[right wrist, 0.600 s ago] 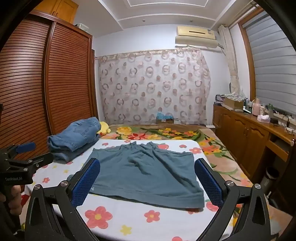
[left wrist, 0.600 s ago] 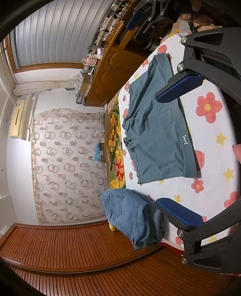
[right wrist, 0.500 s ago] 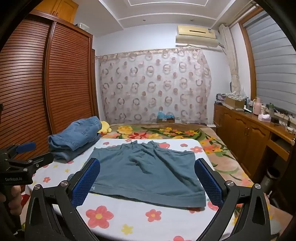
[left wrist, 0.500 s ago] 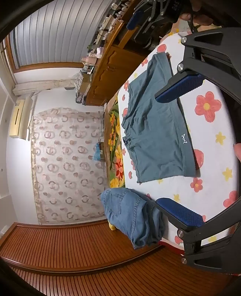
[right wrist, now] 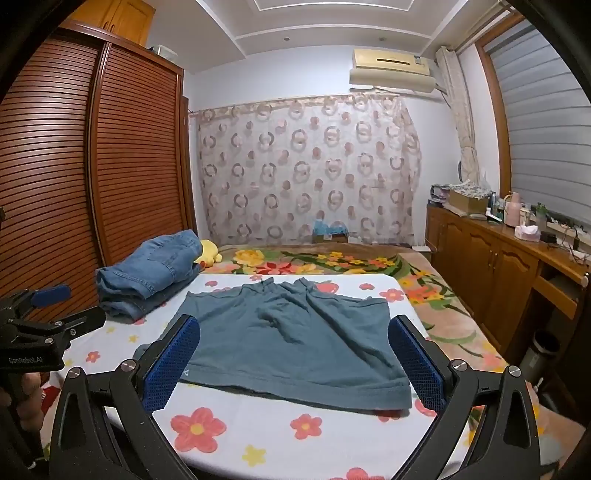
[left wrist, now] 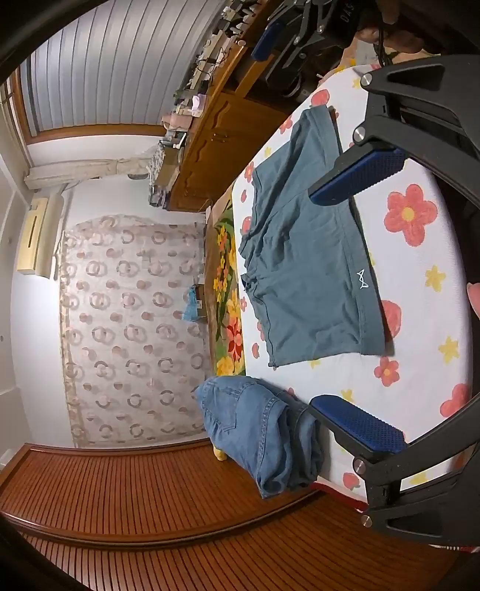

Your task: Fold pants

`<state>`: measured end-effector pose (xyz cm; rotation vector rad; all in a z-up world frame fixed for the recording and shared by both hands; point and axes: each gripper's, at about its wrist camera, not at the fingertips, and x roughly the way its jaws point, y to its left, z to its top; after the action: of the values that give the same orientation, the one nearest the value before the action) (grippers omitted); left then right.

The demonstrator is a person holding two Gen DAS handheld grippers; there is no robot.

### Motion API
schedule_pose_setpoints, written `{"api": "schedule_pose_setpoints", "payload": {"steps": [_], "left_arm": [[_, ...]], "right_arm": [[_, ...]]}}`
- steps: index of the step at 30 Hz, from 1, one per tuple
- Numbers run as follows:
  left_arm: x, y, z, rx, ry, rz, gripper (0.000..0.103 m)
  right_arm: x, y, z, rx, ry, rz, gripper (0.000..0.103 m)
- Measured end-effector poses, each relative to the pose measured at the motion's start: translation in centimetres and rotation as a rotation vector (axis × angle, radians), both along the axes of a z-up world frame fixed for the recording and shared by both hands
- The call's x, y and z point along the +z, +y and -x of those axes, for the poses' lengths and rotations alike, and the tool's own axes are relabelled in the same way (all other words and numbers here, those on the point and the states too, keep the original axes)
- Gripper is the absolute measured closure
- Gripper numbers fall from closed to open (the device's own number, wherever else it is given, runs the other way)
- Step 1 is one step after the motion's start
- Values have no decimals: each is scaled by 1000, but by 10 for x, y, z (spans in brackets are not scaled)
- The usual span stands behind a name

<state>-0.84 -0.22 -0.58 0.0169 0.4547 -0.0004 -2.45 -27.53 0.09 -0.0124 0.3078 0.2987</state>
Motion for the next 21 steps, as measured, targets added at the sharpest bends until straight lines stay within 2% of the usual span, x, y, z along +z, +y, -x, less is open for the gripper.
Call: {"api": "schedule_pose_setpoints", "payload": {"steps": [21], "left_arm": [[-4,-6,0,8,7,7,0]], "right_arm": [[2,0,0,4,9,0,1]]}}
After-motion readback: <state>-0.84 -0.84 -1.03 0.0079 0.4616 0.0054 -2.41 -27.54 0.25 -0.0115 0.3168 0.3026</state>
